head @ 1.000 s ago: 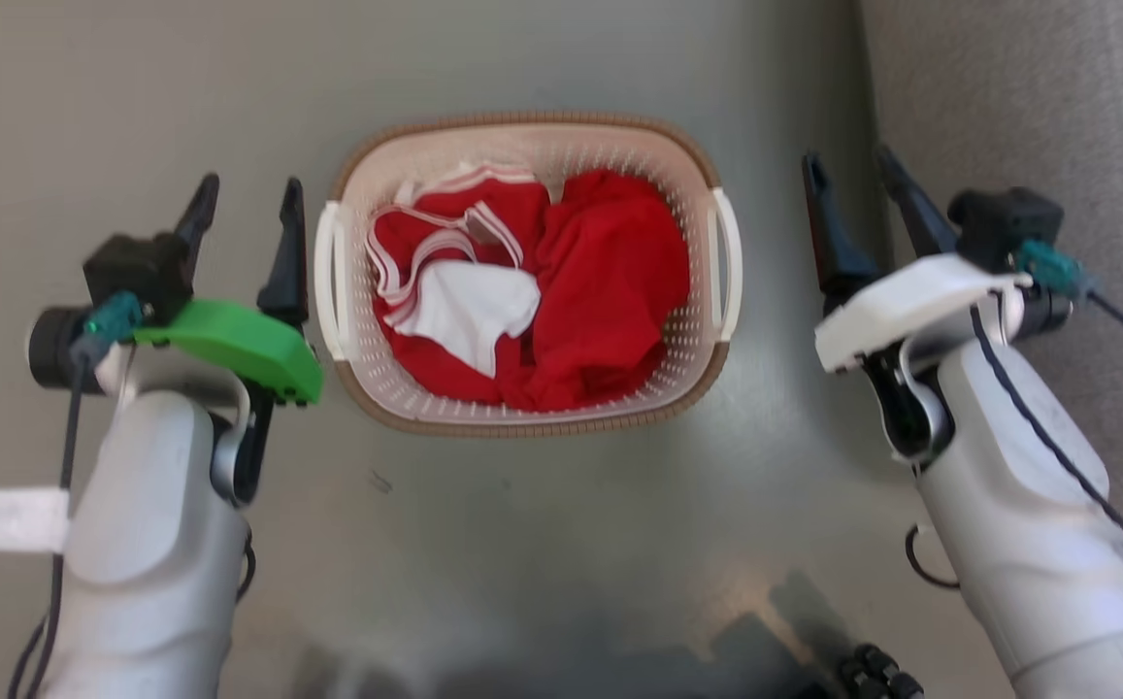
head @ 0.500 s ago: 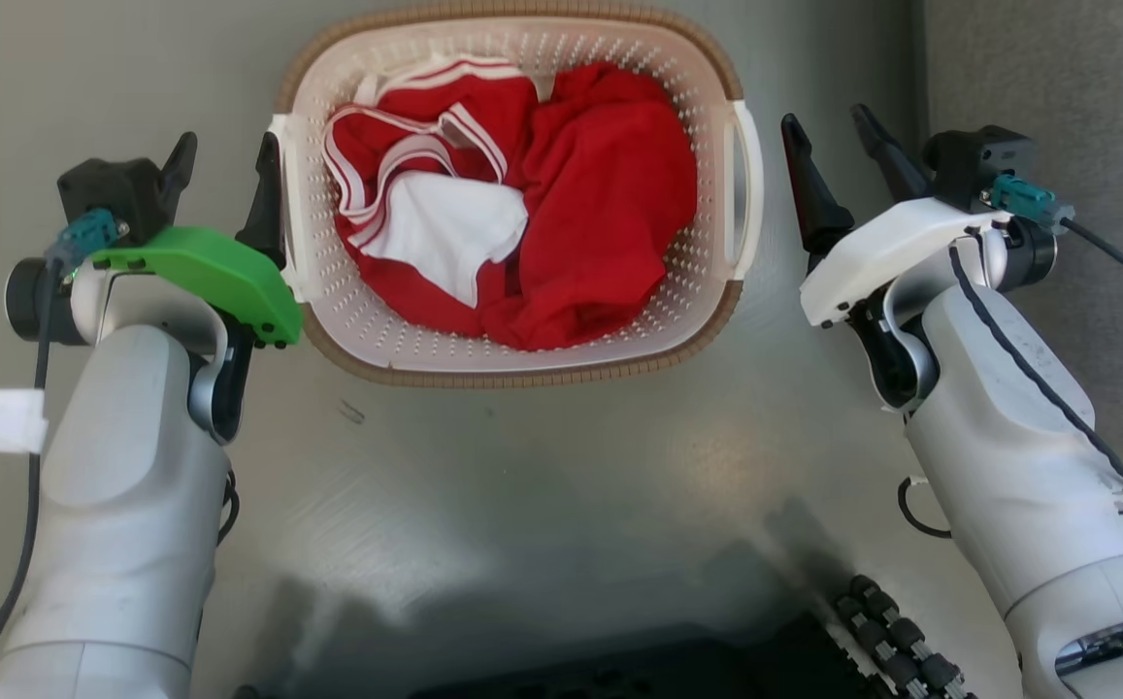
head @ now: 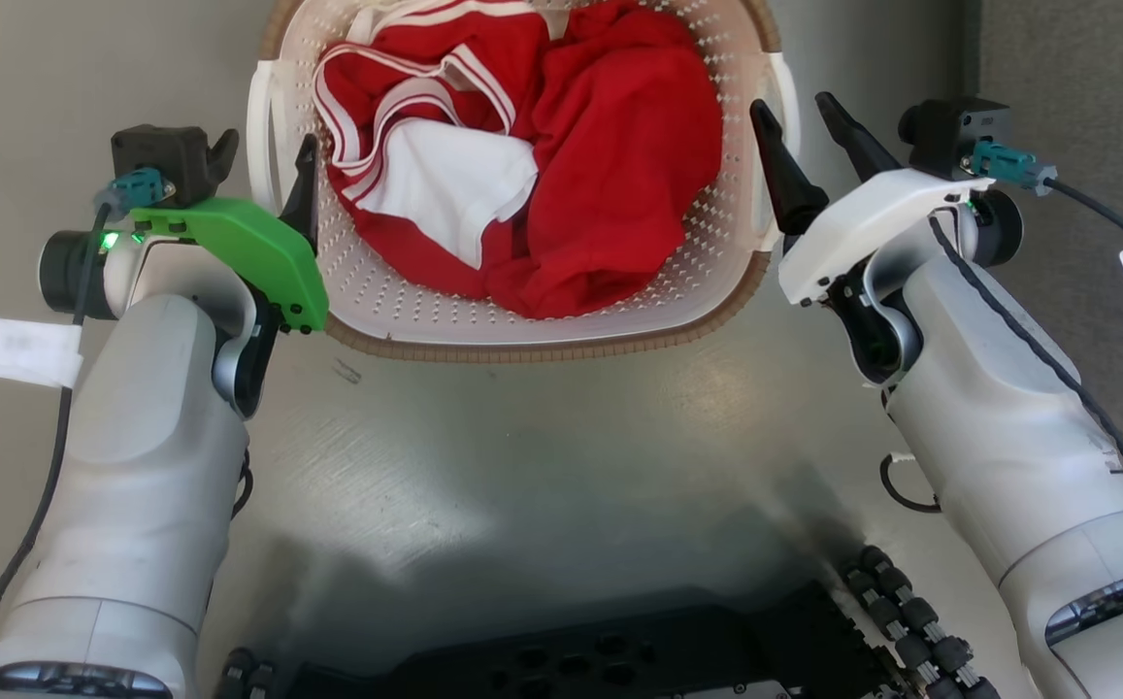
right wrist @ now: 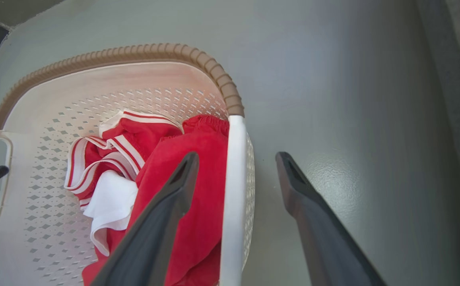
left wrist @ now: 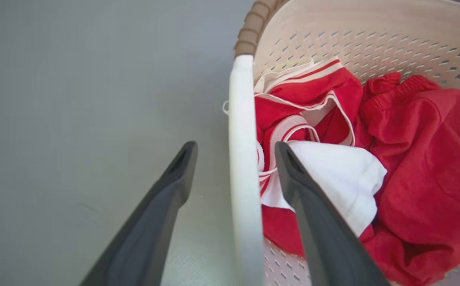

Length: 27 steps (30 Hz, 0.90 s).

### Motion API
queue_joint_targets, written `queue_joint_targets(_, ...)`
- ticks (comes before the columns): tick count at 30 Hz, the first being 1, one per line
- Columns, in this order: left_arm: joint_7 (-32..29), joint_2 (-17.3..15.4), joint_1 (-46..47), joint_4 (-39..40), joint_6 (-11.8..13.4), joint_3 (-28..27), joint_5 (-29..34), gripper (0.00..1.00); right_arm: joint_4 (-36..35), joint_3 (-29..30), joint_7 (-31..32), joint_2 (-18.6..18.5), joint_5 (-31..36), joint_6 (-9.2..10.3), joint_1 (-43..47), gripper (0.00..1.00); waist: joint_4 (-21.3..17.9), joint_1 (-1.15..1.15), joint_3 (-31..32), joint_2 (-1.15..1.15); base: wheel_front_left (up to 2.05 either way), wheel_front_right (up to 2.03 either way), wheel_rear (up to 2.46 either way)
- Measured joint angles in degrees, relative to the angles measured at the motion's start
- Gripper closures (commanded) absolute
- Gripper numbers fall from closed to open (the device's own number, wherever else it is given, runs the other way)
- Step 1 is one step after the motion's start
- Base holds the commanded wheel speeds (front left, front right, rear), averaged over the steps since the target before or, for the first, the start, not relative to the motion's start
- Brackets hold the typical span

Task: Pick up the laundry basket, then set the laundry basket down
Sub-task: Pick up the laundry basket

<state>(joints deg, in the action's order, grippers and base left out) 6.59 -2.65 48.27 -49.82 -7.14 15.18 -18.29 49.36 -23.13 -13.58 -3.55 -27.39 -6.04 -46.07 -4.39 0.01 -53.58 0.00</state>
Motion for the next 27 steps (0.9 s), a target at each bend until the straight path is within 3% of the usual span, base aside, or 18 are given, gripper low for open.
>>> queue_joint_targets(20,-1.0,0.5,3.9,-4.0,0.0,6.7,-5.5,0.0,5.2,-6.9,0.0,-0.1,-9.3,-0.19,-3.6,0.01,1.9,0.0,-2.6,0.0,0.0,0.0,0.0)
queue_joint_targets(21,-1.0,0.5,4.1,-4.2,0.0,7.0,-5.8,0.02,5.4,-7.0,0.0,-0.1,-9.9,0.16,-3.9,0.16,1.9,0.0,-2.7,0.0,0.0,0.0,0.0)
queue_joint_targets(22,-1.0,0.5,4.3,-4.5,0.0,7.2,-6.0,0.03,5.6,-7.2,0.0,-0.1,-10.4,0.18,-4.2,0.21,2.0,0.0,-2.7,0.0,0.0,0.0,0.0)
queue_joint_targets(24,-1.0,0.5,4.7,-5.0,0.0,7.5,-6.3,0.06,6.2,-7.4,0.0,-0.1,-11.2,0.91,-4.6,0.4,2.0,0.0,-2.8,0.0,0.0,0.0,0.0)
queue_joint_targets(25,-1.0,0.5,4.8,-5.1,0.0,7.7,-6.4,0.08,6.6,-7.5,0.0,-0.1,-11.5,1.15,-4.7,0.46,2.0,0.0,-2.9,0.0,0.0,0.0,0.0)
queue_joint_targets(27,-1.0,0.5,4.9,-5.2,0.0,8.2,-6.9,0.2,7.1,-7.9,0.1,-0.2,-12.2,1.61,-5.2,0.53,2.0,0.0,-3.0,0.0,0.0,0.0,0.0)
